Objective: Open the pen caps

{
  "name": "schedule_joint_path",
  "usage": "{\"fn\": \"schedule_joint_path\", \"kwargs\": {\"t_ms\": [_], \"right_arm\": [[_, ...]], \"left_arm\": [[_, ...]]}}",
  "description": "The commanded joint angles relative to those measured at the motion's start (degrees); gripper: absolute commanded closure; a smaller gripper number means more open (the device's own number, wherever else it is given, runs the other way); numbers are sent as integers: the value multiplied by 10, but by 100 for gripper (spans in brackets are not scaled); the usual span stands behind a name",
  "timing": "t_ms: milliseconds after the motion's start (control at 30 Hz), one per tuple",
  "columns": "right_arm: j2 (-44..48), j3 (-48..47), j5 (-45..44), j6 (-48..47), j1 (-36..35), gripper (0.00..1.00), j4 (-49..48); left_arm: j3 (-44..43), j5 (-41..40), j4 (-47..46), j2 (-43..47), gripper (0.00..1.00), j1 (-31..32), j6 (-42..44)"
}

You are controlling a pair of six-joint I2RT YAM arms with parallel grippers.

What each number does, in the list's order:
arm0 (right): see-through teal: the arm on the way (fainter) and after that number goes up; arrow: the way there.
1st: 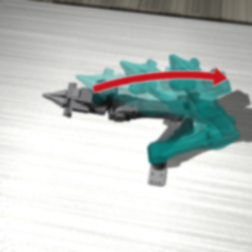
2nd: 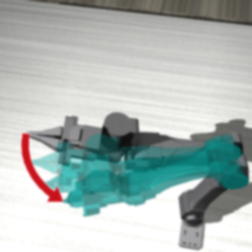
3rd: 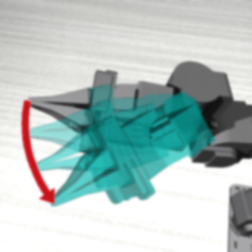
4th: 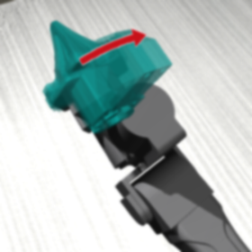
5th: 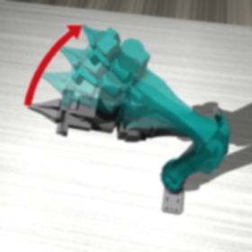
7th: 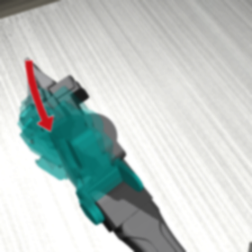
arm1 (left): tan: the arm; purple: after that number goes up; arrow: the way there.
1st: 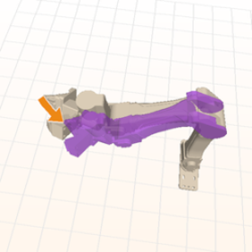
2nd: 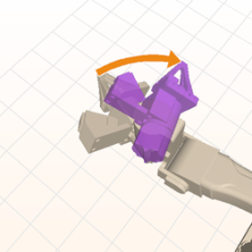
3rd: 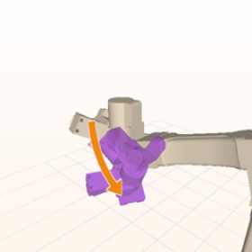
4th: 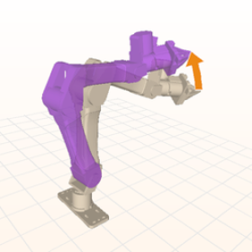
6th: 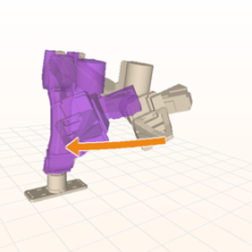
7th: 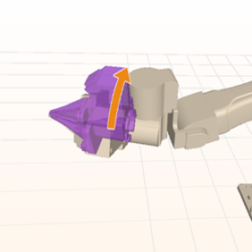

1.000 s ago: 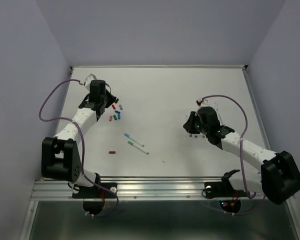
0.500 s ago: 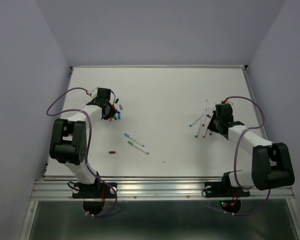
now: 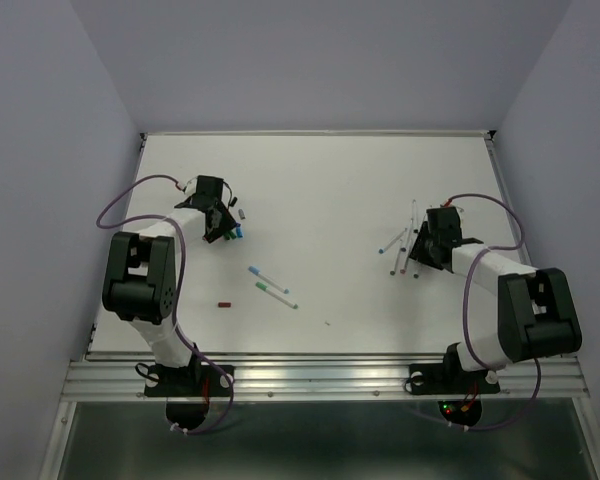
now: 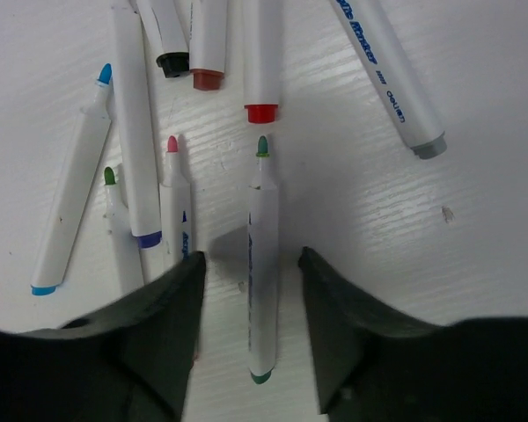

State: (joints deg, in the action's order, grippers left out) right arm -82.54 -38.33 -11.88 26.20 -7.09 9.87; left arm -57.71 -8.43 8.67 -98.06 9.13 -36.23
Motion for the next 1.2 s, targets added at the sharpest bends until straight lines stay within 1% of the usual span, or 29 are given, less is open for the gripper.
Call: {"fn": "schedule_joint_path", "kwargs": {"t_ms": [0, 33, 67, 100, 133, 167, 200, 233, 300, 333, 433, 467, 500, 533, 600, 667, 733, 767, 800, 833, 967, 1033, 1067, 1100, 1167], "right_arm": [[26, -18, -23, 10, 4, 39, 20], [42, -21, -22, 5, 4, 34, 31], [53, -21, -19, 1, 4, 30, 36], [65, -23, -14, -5, 4, 19, 41], [91, -25, 9, -23, 4, 11, 47], [105, -25, 26, -29, 4, 4, 47], [118, -27, 48, -35, 4, 0, 50], [127, -30, 89, -38, 4, 0, 54], [151, -44, 110, -46, -23, 0, 59], [155, -50, 99, -54, -77, 0, 63], [155, -81, 54, -75, -184, 0, 53], [149, -91, 65, -79, -228, 0, 43], [133, -94, 101, -82, -241, 0, 18], [124, -96, 113, -90, -253, 0, 3], [106, -104, 135, -102, -284, 0, -25], [71, -114, 138, -126, -303, 0, -39], [45, -142, 141, -143, -341, 0, -54], [9, -156, 156, -175, -356, 0, -53], [-10, -170, 157, -187, -383, 0, -53], [-50, -200, 149, -199, -393, 0, -49], [-125, -257, 134, -216, -426, 0, -52], [-141, -274, 129, -220, -431, 0, -49], [-145, -280, 130, -217, -431, 0, -50], [-147, -286, 130, -215, -431, 0, -50], [-148, -291, 122, -205, -431, 0, -50]], "left_arm": [[-15, 7, 7, 42, 47, -2, 12], [-14, 10, 7, 46, 44, -2, 13], [-14, 16, 7, 52, 38, -2, 16], [-13, 16, 9, 64, 34, -1, 16], [-11, 20, 12, 72, 31, -1, 17], [-9, 23, 12, 81, 29, -1, 17], [-7, 24, 12, 101, 27, 1, 17], [-6, 28, 11, 110, 26, 1, 17], [-6, 40, 10, 139, 22, 3, 17], [-7, 47, 11, 148, 21, 3, 19], [-6, 56, 20, 183, 14, 5, 21], [-4, 45, 25, 192, 6, 5, 20], [-2, 35, 31, 208, 2, 5, 18], [4, 12, 32, 214, 1, 4, 18], [5, -5, 41, 224, 1, -11, 11], [0, -8, 43, 224, 1, -28, 1], [-7, -7, 51, 221, 1, -42, -2], [-10, -9, 53, 221, 1, -42, -5], [-11, -9, 58, 223, 1, -43, -4], [-13, -14, 63, 225, 1, -44, -4], [-12, -43, 87, 239, 1, -49, -16], [-9, -59, 85, 247, 1, -60, -22], [-6, -62, 85, 246, 1, -74, -25], [-6, -52, 85, 241, 1, -107, -25], [-10, -53, 78, 233, 1, -126, -23]]}}
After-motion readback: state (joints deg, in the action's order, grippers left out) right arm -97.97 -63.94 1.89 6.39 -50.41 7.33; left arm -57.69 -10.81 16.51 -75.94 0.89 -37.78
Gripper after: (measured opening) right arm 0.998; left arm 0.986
